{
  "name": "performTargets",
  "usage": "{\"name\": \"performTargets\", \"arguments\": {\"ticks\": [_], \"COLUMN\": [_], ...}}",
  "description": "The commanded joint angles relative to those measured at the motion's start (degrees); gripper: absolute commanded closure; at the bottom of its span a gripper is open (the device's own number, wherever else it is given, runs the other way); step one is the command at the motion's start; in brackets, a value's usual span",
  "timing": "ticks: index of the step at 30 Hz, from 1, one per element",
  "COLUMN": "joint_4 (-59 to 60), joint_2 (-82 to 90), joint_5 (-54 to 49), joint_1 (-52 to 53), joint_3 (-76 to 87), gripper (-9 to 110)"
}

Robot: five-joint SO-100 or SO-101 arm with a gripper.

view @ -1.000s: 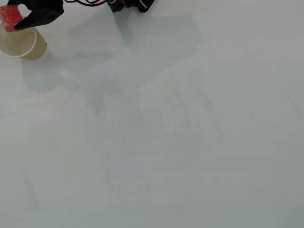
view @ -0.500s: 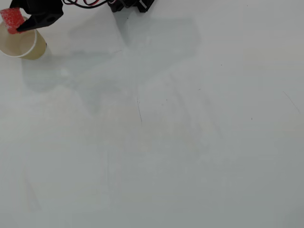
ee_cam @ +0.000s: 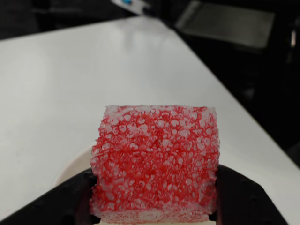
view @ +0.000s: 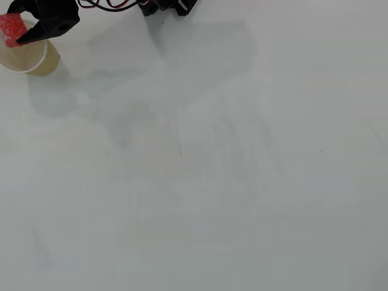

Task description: Pick up the cube and drop it in the cup.

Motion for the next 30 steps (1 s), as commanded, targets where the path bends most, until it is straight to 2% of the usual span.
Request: {"name": "performTargets", "arguments": {"ticks": [1, 26, 30], "joint_4": [-2.81, -4.66, -5.62], "joint_2": [0.88, 0.0, 0.26], "joint_5": [0.26, 0.26, 0.26], "joint_1": [-1.32, -2.9, -2.81], "joint_3": [-7.91, -8.96, -8.53], "gripper": [97, 96, 81]}}
